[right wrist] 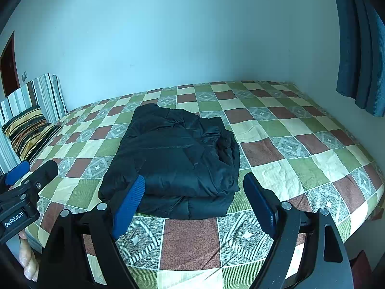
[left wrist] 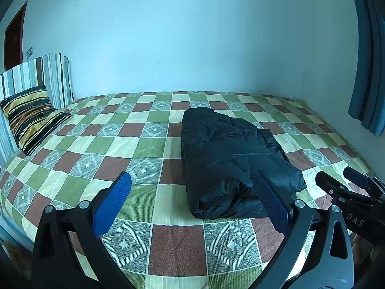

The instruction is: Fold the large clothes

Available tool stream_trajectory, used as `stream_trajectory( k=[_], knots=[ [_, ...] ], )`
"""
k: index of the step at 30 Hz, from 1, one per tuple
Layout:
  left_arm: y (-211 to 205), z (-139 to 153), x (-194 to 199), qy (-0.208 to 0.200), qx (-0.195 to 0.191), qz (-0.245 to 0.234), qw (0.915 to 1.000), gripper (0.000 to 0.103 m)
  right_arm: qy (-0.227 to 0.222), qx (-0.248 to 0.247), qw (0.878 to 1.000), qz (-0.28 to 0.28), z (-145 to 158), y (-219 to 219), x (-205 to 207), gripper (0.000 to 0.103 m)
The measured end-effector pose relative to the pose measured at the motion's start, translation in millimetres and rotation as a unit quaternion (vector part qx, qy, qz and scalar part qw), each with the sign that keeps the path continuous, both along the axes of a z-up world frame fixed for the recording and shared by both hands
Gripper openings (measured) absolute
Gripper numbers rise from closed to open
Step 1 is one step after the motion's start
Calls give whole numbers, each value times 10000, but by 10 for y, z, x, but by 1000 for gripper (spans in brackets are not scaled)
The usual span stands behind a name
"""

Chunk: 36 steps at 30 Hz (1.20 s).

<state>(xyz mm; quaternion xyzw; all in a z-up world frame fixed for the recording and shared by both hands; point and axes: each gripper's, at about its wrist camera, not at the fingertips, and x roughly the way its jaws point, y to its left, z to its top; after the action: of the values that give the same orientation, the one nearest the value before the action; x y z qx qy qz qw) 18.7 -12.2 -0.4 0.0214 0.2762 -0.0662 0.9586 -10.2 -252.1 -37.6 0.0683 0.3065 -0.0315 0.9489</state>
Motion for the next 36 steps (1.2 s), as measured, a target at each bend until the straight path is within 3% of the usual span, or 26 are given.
stream_trajectory(
  k=[36],
  knots=[
    [-98, -3, -21, -81, 191, -49, 9998, 101, -6, -138, 9999, 11, -20, -6, 12, 86]
  ],
)
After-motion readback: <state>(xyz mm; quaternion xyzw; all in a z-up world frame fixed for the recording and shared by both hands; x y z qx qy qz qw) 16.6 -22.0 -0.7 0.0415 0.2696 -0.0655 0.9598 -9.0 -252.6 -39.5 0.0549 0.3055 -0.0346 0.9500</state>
